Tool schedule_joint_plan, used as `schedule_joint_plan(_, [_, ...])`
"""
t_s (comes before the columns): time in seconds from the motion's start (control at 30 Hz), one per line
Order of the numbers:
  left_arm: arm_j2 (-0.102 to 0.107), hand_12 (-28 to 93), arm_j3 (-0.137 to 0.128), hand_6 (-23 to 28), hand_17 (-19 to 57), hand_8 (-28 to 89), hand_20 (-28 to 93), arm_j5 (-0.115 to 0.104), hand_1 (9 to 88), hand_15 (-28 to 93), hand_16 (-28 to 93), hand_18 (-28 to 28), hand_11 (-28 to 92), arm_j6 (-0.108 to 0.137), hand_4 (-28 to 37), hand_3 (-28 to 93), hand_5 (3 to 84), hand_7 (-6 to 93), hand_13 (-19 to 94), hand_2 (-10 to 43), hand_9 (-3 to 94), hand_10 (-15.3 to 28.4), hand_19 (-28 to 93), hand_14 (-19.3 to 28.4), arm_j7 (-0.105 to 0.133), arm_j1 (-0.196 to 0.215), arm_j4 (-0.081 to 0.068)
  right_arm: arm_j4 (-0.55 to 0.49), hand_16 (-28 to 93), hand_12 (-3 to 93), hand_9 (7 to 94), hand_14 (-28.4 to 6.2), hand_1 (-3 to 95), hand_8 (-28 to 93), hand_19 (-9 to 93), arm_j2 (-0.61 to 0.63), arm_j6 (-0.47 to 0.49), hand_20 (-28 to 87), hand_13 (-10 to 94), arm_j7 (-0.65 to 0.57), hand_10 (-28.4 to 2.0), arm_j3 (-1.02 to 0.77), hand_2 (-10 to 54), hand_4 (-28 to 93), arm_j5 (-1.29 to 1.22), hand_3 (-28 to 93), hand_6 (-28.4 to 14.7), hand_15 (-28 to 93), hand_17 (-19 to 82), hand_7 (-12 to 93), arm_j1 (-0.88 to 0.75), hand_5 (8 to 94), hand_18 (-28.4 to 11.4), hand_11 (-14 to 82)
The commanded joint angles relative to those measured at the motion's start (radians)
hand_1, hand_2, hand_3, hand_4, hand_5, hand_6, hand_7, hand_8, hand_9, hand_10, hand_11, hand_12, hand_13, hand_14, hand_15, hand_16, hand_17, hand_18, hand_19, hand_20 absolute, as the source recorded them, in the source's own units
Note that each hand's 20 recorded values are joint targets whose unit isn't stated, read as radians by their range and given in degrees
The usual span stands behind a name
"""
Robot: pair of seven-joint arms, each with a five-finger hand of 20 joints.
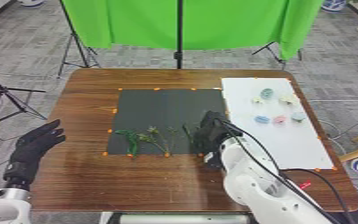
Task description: Arrange flowers
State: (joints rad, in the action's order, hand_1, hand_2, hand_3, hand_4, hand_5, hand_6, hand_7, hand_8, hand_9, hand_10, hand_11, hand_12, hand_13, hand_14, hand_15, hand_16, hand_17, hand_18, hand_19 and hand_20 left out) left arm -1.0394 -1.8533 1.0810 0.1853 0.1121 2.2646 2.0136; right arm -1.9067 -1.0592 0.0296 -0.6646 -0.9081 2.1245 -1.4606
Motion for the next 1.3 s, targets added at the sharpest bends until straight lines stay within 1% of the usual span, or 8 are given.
schedule_joint_plan(0.03, [-0.008, 13, -0.003, 7.0, 9.9, -5, 21, -0.004, 34.6, 25, 0, 13.7, 21, -0.013, -18.0, 63, 41.5, 9.1, 35, 4.3, 38.7, 13.5, 16, 18.1, -0.016, 0.011, -0.001, -0.011, 25, 25.7, 91.3, -1.5, 49.0, 16, 93, 0.022, 0.029, 50, 94, -0.008, -10.9, -0.015, -9.5, 1, 0.014, 56, -4.7, 63, 72, 26, -0.003, 82.3, -9.9, 42.7])
schedule_joint_plan(0.33, [-0.006, 13, -0.001, 7.2, 9.8, -5, 21, -0.002, 34.6, 25, 0, 13.7, 21, -0.018, -18.1, 63, 41.6, 9.0, 35, 4.4, 38.7, 13.6, 16, 18.2, -0.023, 0.011, 0.000, -0.045, 26, 25.6, 91.4, -1.6, 48.8, 16, 93, 0.032, 0.036, 51, 94, 0.001, -10.7, -0.050, -9.5, 0, 0.027, 56, -4.5, 63, 72, 26, -0.015, 82.5, -10.3, 42.7])
schedule_joint_plan(0.53, [-0.003, 13, -0.002, 7.1, 9.9, -5, 21, -0.001, 34.5, 25, 0, 13.7, 21, -0.020, -18.1, 63, 41.7, 9.0, 36, 4.4, 38.8, 13.7, 16, 18.3, -0.024, 0.009, 0.001, -0.093, 28, 26.2, 89.9, -1.9, 46.7, 16, 93, 0.084, -0.051, 52, 94, 0.004, -11.0, -0.117, -9.5, -1, 0.074, 58, -4.6, 61, 70, 24, -0.013, 80.7, -11.0, 42.2])
schedule_joint_plan(0.6, [-0.002, 13, -0.003, 7.1, 9.9, -5, 21, -0.001, 34.5, 26, 0, 13.7, 21, -0.020, -18.2, 63, 41.7, 9.0, 36, 4.5, 39.0, 13.7, 16, 18.3, -0.022, 0.008, 0.000, -0.094, 32, 26.1, 87.8, -2.4, 45.2, 15, 93, 0.114, -0.071, 53, 94, -0.006, -11.7, -0.137, -9.5, -3, 0.096, 59, -4.5, 57, 68, 22, -0.005, 78.9, -11.6, 38.3])
schedule_joint_plan(0.77, [0.004, 13, 0.000, 7.1, 9.9, -5, 21, 0.000, 34.5, 26, -1, 13.7, 21, -0.026, -18.1, 63, 41.8, 9.0, 36, 4.5, 39.7, 14.0, 16, 18.4, -0.028, 0.001, -0.002, -0.068, 36, 26.3, 82.1, -3.6, 40.8, 9, 93, 0.164, -0.011, 55, 90, -0.047, -14.3, -0.197, -9.5, -6, 0.129, 62, -3.1, 55, 64, 18, 0.006, 73.3, -13.5, 28.4])
schedule_joint_plan(0.8, [0.004, 13, 0.000, 7.1, 9.9, -5, 21, 0.000, 34.5, 26, -1, 13.7, 21, -0.026, -18.1, 63, 41.9, 9.0, 36, 4.5, 39.9, 14.1, 16, 18.4, -0.029, 0.001, -0.002, -0.054, 36, 26.1, 80.3, -3.9, 38.4, -2, 93, 0.170, -0.007, 55, 89, -0.057, -15.0, -0.194, -9.5, -7, 0.129, 64, -2.3, 55, 63, 17, 0.014, 71.6, -14.1, 26.1])
schedule_joint_plan(0.83, [0.004, 13, 0.000, 7.1, 9.9, -5, 21, 0.000, 34.5, 26, -1, 13.8, 21, -0.028, -18.1, 63, 41.9, 9.1, 36, 4.5, 40.1, 14.1, 16, 18.4, -0.028, 0.001, -0.002, -0.041, 36, 26.0, 79.4, -4.2, 37.6, -5, 93, 0.174, 0.011, 55, 89, -0.066, -15.4, -0.196, -9.5, -7, 0.129, 64, -1.8, 56, 62, 17, 0.020, 70.4, -14.4, 25.2])
schedule_joint_plan(1.3, [-0.007, 13, -0.005, 7.3, 10.0, -5, 21, 0.003, 34.4, 27, -1, 13.7, 22, -0.042, -18.4, 63, 42.8, 9.0, 37, 4.7, 41.4, 14.4, 16, 18.8, -0.028, 0.002, -0.002, 0.106, 35, 25.9, 76.0, -5.4, 35.4, -7, 93, 0.201, 0.141, 55, 87, -0.141, -16.7, -0.127, -9.5, -8, 0.183, 64, -0.9, 57, 61, 12, 0.086, 63.5, -15.4, 22.6])
